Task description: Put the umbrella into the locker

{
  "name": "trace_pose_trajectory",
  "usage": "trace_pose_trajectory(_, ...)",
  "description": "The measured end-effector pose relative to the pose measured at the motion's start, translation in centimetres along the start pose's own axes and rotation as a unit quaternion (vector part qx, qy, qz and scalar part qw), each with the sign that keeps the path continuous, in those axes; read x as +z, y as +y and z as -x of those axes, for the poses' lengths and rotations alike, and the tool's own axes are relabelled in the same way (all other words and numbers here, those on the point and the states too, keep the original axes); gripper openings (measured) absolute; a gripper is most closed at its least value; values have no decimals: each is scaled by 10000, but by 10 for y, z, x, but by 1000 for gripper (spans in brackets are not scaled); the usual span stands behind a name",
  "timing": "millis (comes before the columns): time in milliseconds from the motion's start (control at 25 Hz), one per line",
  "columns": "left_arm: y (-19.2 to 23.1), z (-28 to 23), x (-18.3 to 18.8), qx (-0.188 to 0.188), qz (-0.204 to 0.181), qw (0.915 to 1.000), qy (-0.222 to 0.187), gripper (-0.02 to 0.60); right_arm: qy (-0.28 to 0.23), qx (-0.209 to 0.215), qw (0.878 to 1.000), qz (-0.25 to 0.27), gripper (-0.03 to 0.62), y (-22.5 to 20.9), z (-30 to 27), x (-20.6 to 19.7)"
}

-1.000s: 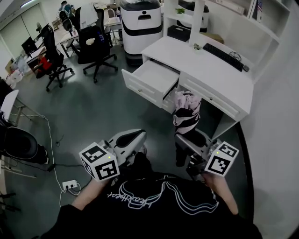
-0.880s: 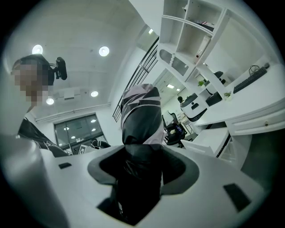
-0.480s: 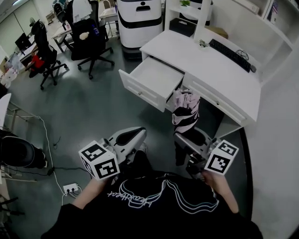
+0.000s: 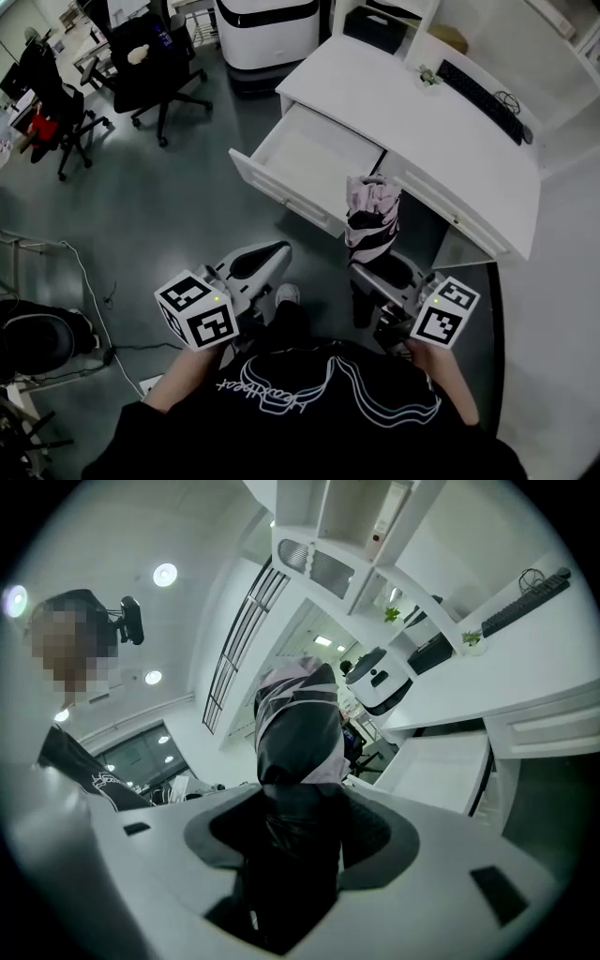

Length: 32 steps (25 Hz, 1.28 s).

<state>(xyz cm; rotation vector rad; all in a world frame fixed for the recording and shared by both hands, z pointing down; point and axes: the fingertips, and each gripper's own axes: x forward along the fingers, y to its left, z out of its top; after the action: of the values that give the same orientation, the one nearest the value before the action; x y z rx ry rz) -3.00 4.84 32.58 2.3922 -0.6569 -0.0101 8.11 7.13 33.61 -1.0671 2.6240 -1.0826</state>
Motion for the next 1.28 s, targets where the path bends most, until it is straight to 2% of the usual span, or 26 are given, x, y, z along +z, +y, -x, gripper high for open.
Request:
trace_pose_trajectory(280,85,-33,52,-152,73,9995,259,6,106,-311,9995,40,238,-40,-69,40)
trace_pose_trajectory(520,102,-43,53,-335,58,9984,457,6,88,-522,9985,113,238,-50,-81,49)
trace_pose_trajectory(640,127,-60,62,-270,70,9984,501,6,132,-562,9982,162,238,-74,-102,65)
trace_pose_trajectory(880,146,-72,64,-93,126,9983,570,6,154,-495,9985,154,238,-95,-123,79)
trace_pose_trajectory(1080,163,-85,72,146,202,9980,586,6,356,-385,9986,71,238,-119,-142,88)
trace_pose_trajectory(1280,185,-100,82,349,360,9972,546,6,777,-296,9963,198,238,-142,-167,93)
